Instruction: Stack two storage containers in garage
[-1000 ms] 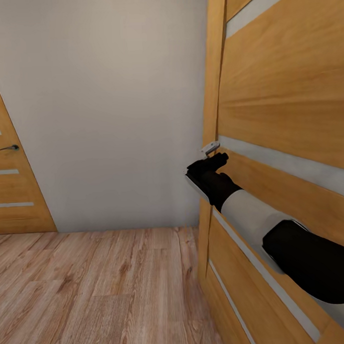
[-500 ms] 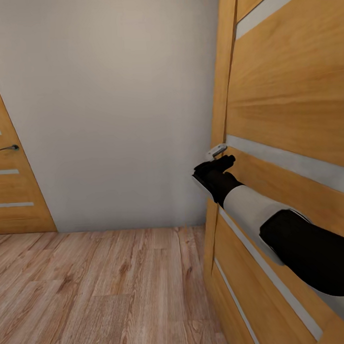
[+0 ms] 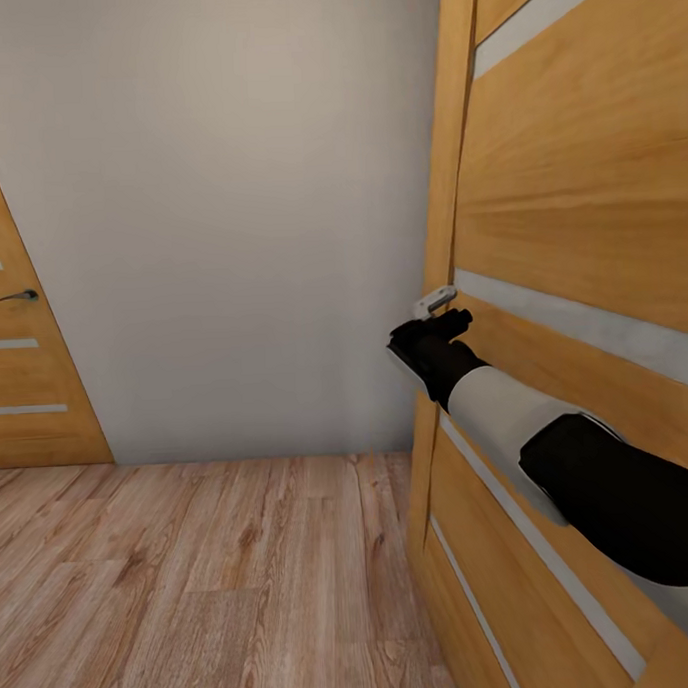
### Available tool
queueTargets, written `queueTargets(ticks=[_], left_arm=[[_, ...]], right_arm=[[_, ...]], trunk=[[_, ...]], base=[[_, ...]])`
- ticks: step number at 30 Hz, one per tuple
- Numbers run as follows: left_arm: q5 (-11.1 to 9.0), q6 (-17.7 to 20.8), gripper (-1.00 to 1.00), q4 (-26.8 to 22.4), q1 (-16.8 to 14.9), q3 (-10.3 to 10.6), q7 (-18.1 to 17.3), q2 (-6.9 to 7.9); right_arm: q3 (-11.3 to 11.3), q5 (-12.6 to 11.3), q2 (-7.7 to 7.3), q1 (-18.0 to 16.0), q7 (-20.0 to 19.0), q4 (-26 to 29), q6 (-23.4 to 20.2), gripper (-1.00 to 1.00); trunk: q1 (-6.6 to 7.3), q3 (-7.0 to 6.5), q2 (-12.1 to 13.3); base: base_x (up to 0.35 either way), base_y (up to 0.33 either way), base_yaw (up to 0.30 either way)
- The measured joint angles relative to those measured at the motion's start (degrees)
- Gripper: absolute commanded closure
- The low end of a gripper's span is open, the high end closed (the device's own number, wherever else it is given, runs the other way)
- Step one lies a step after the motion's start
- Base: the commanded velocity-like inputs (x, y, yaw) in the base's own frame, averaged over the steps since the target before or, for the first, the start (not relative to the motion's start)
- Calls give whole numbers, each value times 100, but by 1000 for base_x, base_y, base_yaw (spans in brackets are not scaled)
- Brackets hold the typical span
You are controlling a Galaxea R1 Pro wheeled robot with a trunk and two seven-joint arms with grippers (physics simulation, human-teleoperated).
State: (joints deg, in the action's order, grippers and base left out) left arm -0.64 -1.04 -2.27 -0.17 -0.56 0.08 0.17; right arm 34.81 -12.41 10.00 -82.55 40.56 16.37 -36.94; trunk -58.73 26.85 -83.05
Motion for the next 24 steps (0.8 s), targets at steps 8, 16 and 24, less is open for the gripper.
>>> queueTargets(ticks=[8, 16, 24], left_arm=[[0, -1, -100, 1, 0, 0, 0, 0], [0, -1, -100, 0, 0, 0, 0, 0], [0, -2, -100, -1, 1, -1, 0, 0]], right_arm=[[-68, 19, 0, -8, -4, 4, 2, -100], [-106, -13, 0, -28, -4, -1, 4, -100], [-136, 14, 0, -50, 3, 16, -19, -100]], trunk=[[0, 0, 0], [0, 0, 0], [0, 0, 0]], base=[[0, 0, 0], [0, 0, 0], [0, 0, 0]])
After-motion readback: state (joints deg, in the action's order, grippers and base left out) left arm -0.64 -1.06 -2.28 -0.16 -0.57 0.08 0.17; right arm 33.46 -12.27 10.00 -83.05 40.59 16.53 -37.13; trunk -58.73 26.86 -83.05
